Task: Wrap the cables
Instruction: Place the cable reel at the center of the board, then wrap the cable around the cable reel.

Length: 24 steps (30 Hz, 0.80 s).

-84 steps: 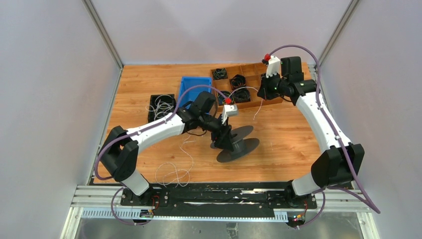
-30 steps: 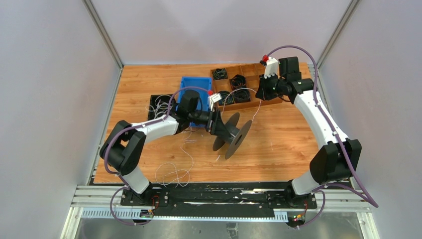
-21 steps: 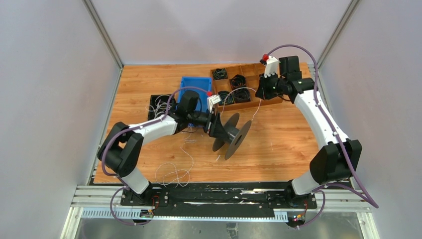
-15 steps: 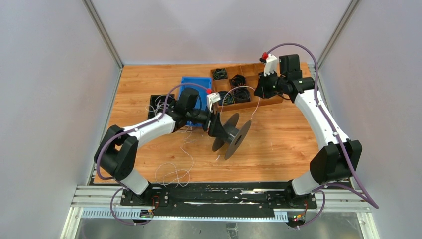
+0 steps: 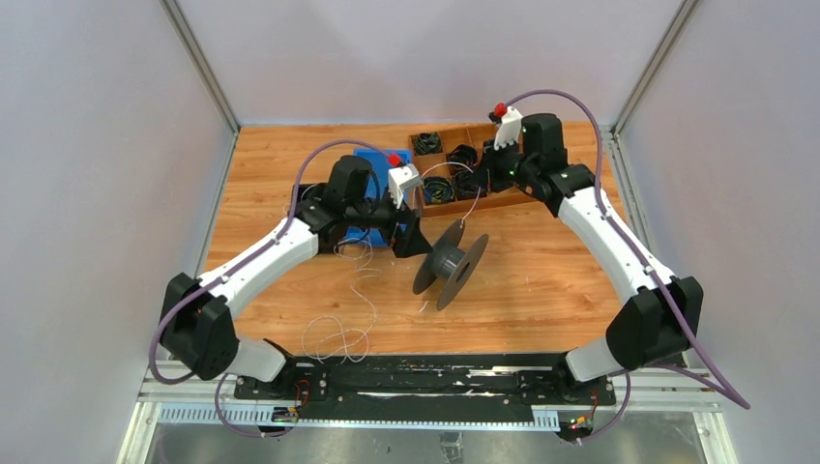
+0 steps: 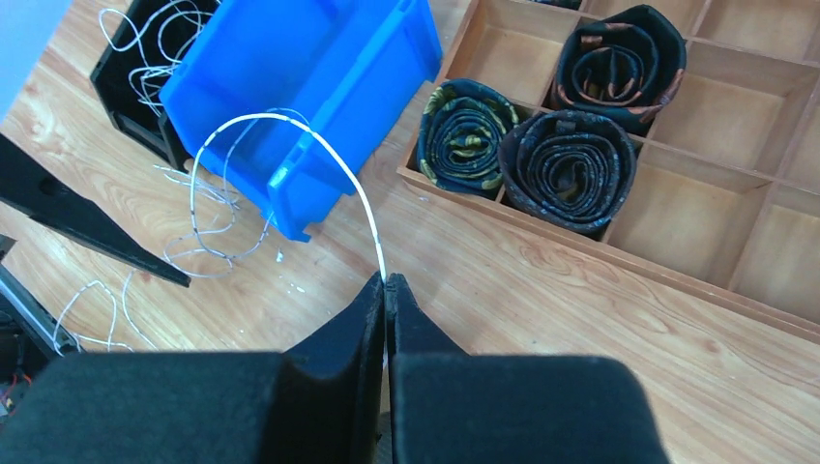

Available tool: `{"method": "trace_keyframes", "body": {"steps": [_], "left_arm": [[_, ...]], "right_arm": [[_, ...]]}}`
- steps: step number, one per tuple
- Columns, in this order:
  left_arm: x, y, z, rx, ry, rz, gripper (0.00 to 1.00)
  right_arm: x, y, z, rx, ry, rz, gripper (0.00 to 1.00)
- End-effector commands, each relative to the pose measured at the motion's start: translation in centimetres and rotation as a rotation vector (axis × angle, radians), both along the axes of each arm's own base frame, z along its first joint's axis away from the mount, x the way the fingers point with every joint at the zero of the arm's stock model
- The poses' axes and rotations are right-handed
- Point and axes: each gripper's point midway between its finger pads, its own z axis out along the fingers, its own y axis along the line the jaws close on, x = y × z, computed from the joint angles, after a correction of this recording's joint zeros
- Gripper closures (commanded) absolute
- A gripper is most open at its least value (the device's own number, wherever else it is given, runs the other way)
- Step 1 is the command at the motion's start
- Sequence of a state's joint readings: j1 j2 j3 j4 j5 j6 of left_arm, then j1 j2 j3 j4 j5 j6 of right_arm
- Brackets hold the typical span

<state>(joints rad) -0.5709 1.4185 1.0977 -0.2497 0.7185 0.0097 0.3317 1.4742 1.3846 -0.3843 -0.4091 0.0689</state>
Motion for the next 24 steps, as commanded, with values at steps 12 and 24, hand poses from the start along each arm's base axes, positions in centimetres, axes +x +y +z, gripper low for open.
{"method": "trace_keyframes", "body": {"steps": [12,24], "left_arm": [[-0.6,0.9,1.8,0.003,-0.076,0.156,0.02],[-2.1,-1.5,1.5,0.034,-0.076,0.148,0.03]], "right_arm": [[-3.8,3.2,0.8,0.024,-0.113,-0.006,0.99],[-4.8,3.0,-1.9,0.027,-0.120,-0.033,0.99]]}}
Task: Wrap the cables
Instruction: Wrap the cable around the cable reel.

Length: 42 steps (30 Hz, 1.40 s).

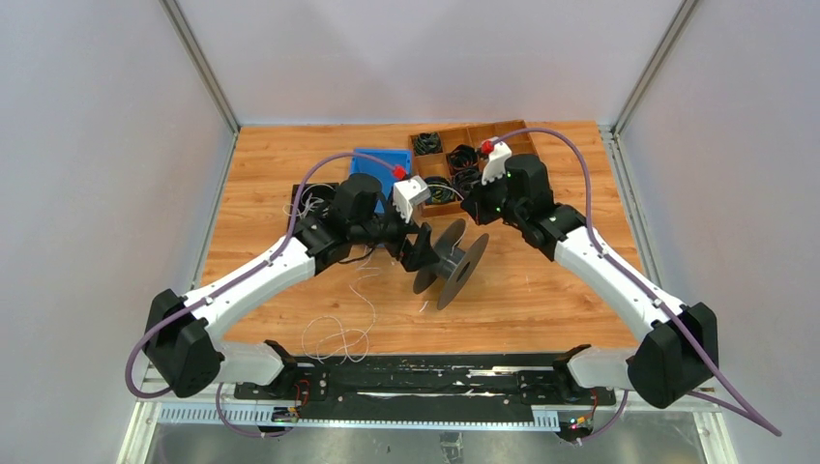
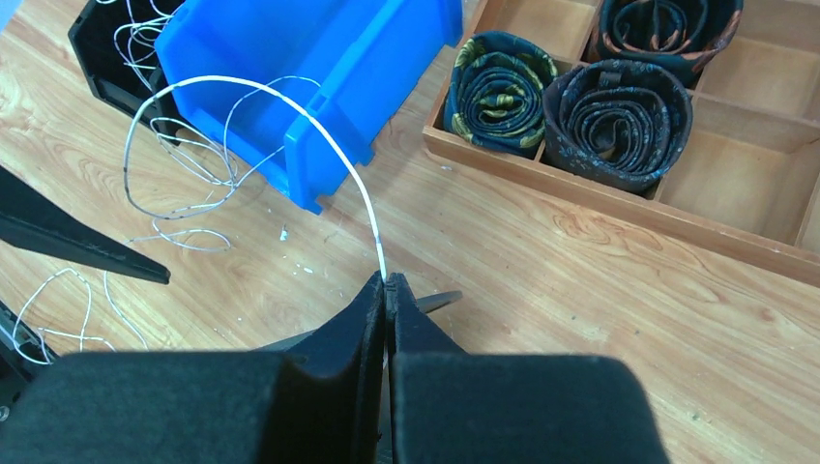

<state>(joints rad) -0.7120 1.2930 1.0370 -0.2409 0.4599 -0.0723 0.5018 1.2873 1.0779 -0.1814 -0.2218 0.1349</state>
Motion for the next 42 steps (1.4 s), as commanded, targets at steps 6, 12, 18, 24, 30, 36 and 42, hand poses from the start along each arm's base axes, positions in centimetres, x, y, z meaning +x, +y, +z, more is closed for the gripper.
{"method": "trace_keyframes", "body": {"steps": [6,12,18,24,30,36,42], "left_arm": [[1.4,-1.1,0.4,0.027,-0.027,0.117,0.03],[1.8,-1.5,0.5,0.042,-0.017,0.163,0.03],[1.7,-1.8,-0.1,0.076,-0.025,0.171,0.06],[1.5,-2.3,-1.0,0.110,-0.034,0.169,0.13],[1.5,-3.1,-1.9,0.169,-0.066,0.176,0.13],[2.1,-2.8,-2.2,0.236,-0.118,0.222,0.17],[2.1,-3.0,-2.8,0.264,-0.135,0.218,0.26]], "right_arm": [[-0.2,1.1,0.9,0.059,-0.044,-0.004,0.99],[-0.1,1.8,1.0,0.056,-0.045,0.004,0.99],[-0.2,2.5,0.6,0.047,-0.044,0.016,0.99],[-0.2,2.5,0.4,0.048,-0.046,0.018,0.99],[-0.3,2.6,0.2,0.049,-0.048,0.024,0.99],[-0.4,2.5,0.0,0.047,-0.050,0.027,0.99],[-0.4,2.2,-0.3,0.035,-0.057,0.024,0.99]]}}
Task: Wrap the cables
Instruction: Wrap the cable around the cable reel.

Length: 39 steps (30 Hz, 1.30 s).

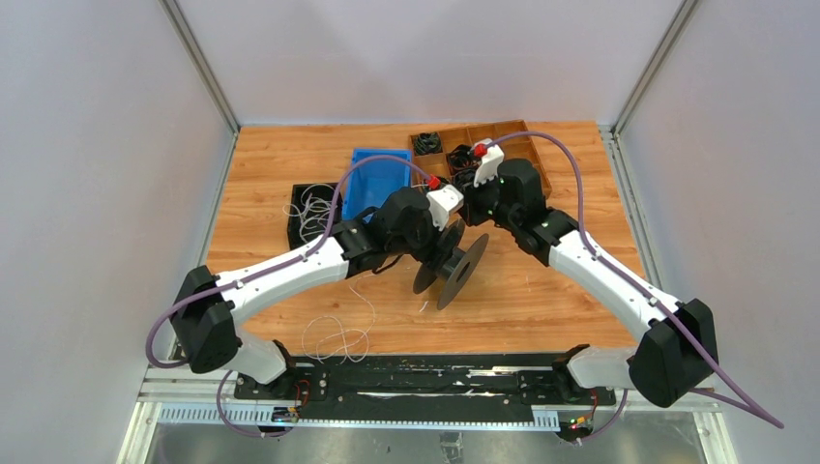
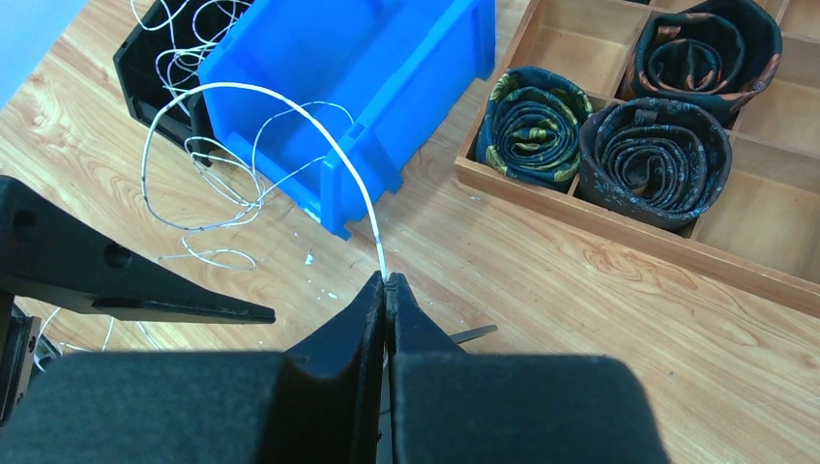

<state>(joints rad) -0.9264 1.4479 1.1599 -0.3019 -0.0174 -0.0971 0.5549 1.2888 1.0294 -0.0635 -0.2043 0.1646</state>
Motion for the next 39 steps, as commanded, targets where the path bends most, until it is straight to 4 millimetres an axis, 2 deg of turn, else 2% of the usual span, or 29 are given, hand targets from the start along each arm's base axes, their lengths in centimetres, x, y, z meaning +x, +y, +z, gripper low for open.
{"method": "trace_keyframes", "body": {"steps": [1,3,17,39], "left_arm": [[0.39,-0.17,-0.15,0.050,-0.040,0.005,0.27],[0.35,-0.15,-0.29,0.056,-0.043,0.003,0.31],[0.42,-0.23,-1.11,0.090,-0.055,0.000,0.39],[0.58,-0.19,-0.84,0.095,-0.074,0.003,0.49]], "right_arm": [[-0.16,0.07,-0.51,-0.014,-0.015,-0.003,0.99],[-0.17,0.10,-0.42,-0.013,-0.016,-0.002,0.99],[-0.15,0.25,-0.42,-0.016,-0.016,0.008,0.99],[-0.19,0.38,-0.75,-0.017,-0.011,0.016,0.99]]}}
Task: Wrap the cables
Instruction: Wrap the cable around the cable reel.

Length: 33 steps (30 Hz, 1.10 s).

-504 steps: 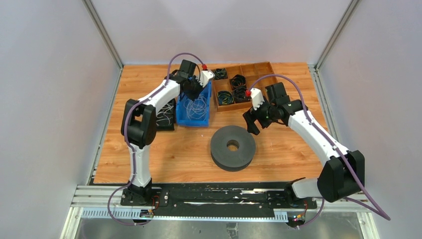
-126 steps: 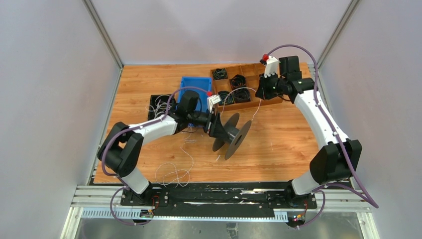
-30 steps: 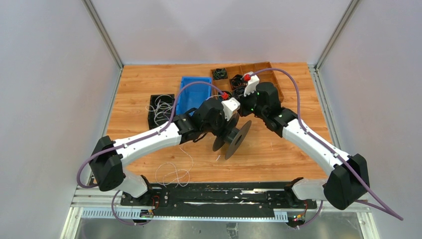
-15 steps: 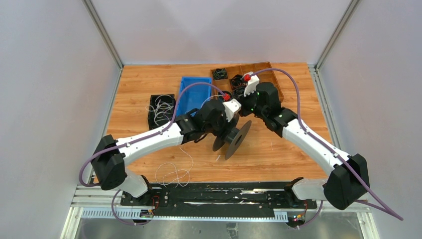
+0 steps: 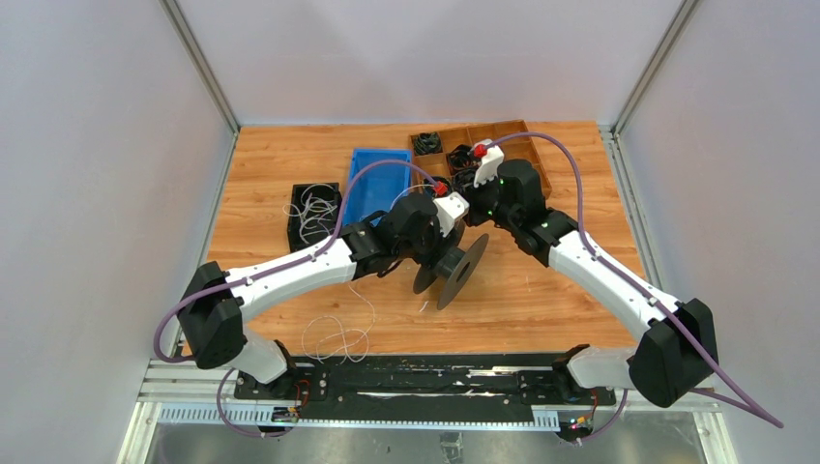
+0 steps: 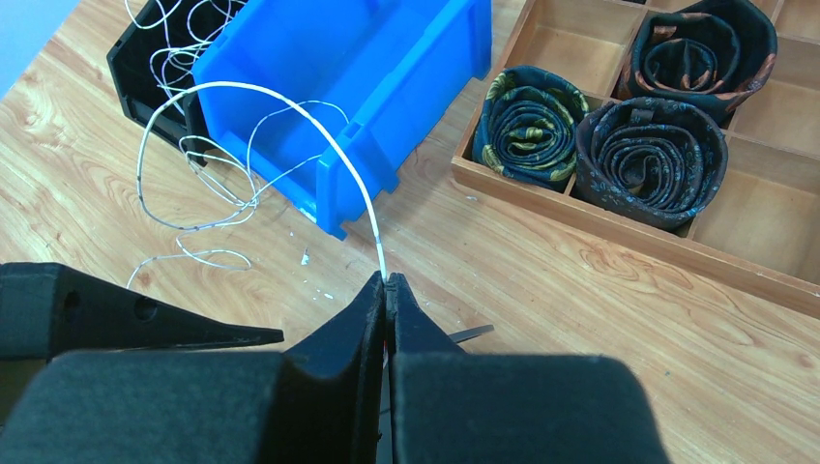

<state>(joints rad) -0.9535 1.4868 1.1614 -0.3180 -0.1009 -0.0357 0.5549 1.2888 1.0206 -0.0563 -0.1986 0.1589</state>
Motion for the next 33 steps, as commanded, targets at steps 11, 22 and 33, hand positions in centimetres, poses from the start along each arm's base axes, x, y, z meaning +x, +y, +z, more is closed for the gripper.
{"method": "trace_keyframes", "body": {"steps": [11,22,33], "left_arm": [[0.07,-0.46,0.79,-0.005,-0.026,-0.005,0.55],[0.03,-0.45,0.65,-0.002,-0.028,-0.011,0.65],[0.05,-0.15,0.69,0.004,-0.043,-0.014,0.80]], "right_arm": [[-0.22,0.54,-0.57,-0.012,-0.006,0.022,0.99],[-0.35,0.57,-0.57,-0.009,-0.006,0.026,0.99],[-0.26,0.29,-0.12,-0.018,-0.027,0.022,0.99]]}}
